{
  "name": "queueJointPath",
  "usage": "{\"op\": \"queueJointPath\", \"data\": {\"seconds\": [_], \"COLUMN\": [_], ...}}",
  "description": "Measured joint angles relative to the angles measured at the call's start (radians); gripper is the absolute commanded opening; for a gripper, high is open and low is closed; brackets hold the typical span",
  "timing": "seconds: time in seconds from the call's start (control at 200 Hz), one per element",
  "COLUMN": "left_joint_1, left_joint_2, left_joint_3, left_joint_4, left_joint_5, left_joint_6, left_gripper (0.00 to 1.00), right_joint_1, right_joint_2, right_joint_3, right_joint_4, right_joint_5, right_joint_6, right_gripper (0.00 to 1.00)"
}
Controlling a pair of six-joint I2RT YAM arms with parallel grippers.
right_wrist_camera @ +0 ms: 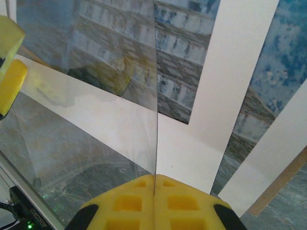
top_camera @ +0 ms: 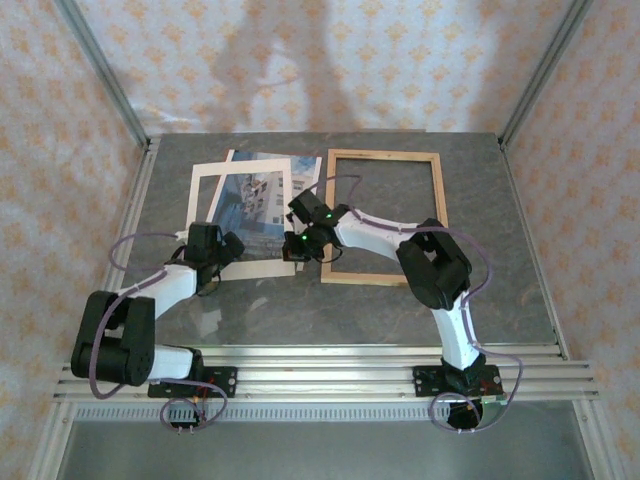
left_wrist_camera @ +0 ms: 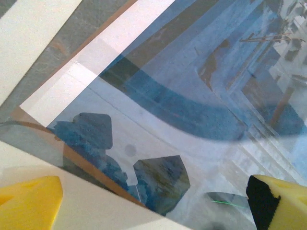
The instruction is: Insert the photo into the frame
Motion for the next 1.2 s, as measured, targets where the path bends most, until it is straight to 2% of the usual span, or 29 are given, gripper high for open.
{"op": "queueJointPath", "data": {"seconds": [0.185, 0.4, 0.611, 0.796, 1.036, 1.196], "left_joint_1": [0.000, -0.014, -0.105, -0.145, -0.194, -0.241], "left_joint_2": [-0.094, -0.153, -0.152, -0.129, -0.067, -0.007], "left_joint_3": [0.119, 0.183, 0.218, 0.276, 0.283, 0.281], "left_joint_4": [-0.122, -0.146, -0.196, -0.209, -0.176, -0.110], "left_joint_5": [0.015, 0.073, 0.105, 0.119, 0.132, 0.155], "left_joint_6": [0.032, 0.008, -0.021, -0.036, -0.055, -0.071], "left_gripper": [1.00, 1.00, 1.00, 1.00, 1.00, 1.00], "right_joint_1": [0.000, -0.015, -0.050, -0.103, -0.200, -0.213], "right_joint_2": [-0.046, -0.159, -0.254, -0.349, -0.422, -0.464], "right_joint_3": [0.000, 0.023, 0.011, -0.044, -0.142, -0.264], "right_joint_4": [-0.026, -0.088, -0.118, -0.137, -0.174, -0.180], "right_joint_5": [0.037, 0.098, 0.164, 0.213, 0.243, 0.261], "right_joint_6": [-0.001, -0.022, -0.034, -0.044, -0.069, -0.063], "right_gripper": [0.00, 0.00, 0.00, 0.00, 0.00, 0.00]}}
